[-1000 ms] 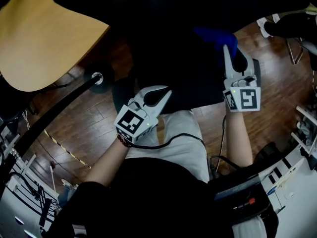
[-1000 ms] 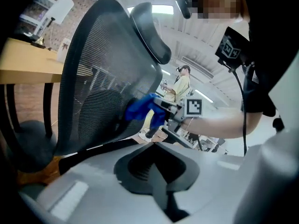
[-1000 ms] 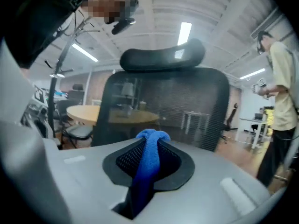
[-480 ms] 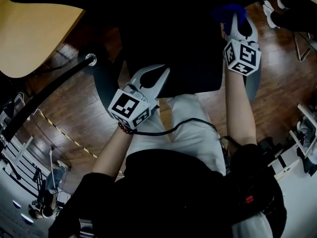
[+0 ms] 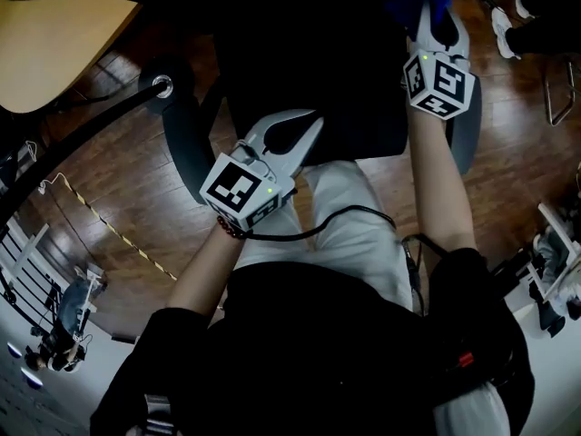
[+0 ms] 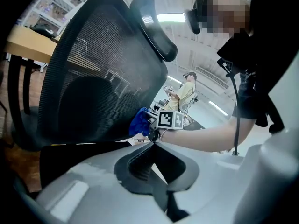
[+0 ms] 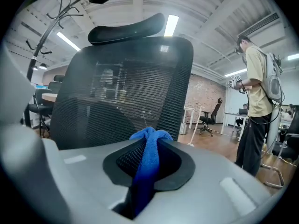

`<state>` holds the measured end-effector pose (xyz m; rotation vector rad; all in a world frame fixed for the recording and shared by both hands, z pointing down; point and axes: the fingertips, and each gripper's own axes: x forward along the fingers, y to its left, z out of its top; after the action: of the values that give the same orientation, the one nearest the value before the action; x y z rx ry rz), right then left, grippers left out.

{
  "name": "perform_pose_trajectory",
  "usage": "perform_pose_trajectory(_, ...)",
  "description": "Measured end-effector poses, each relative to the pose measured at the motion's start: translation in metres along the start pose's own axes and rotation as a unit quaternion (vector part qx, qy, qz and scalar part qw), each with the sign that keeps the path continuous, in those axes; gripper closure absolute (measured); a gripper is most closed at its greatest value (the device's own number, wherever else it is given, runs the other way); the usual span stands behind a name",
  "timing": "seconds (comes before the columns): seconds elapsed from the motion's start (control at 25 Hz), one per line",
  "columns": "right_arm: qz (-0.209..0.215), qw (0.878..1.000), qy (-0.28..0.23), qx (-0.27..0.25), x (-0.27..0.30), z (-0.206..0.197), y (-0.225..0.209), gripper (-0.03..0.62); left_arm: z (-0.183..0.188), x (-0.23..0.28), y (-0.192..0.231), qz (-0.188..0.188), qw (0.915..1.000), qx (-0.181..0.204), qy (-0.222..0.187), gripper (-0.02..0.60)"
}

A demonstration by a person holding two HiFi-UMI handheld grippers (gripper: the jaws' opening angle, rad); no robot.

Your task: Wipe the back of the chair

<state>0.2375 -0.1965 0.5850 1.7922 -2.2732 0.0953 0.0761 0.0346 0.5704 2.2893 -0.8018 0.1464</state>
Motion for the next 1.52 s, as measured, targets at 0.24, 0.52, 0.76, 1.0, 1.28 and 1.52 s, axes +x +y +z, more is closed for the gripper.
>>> perform_pose_trajectory(0.24,0.007,1.000,-0.018,-0.002,0.011,0.007,0.028,0.546,-0.003,-0.010,0.012,0.022,0.9995,-0.015,-0.017,0.575)
perform_pose_trajectory(0.52,0.074,0.997,-0.027,-0.006,0.010,0.004,0.122,0.549,-0.014,-0.047,0.053,0.047,0.9974,-0.045,-0.030,0.575)
perform_pose_trajectory(0.76,0.284,0.956,-0.019,-0.064,0.005,-0.006,0.284,0.549,-0.026,-0.072,0.081,0.078,0.9938,-0.070,-0.038,0.575)
perform_pose_trajectory(1.0,0.358,0.923,0.027,-0.142,0.002,-0.002,0.377,0.546,-0.019,-0.099,0.096,0.083,0.9923,-0.078,-0.049,0.575)
perform_pose_trajectory(1.28,0.470,0.874,0.000,-0.126,-0.033,0.019,0.390,0.545,-0.020,-0.097,0.079,0.061,0.9962,-0.061,-0.013,0.575)
perform_pose_trajectory(1.52,0.285,0.958,-0.022,-0.018,-0.046,0.025,0.209,0.546,0.005,-0.081,0.070,0.048,0.9962,-0.065,-0.030,0.575)
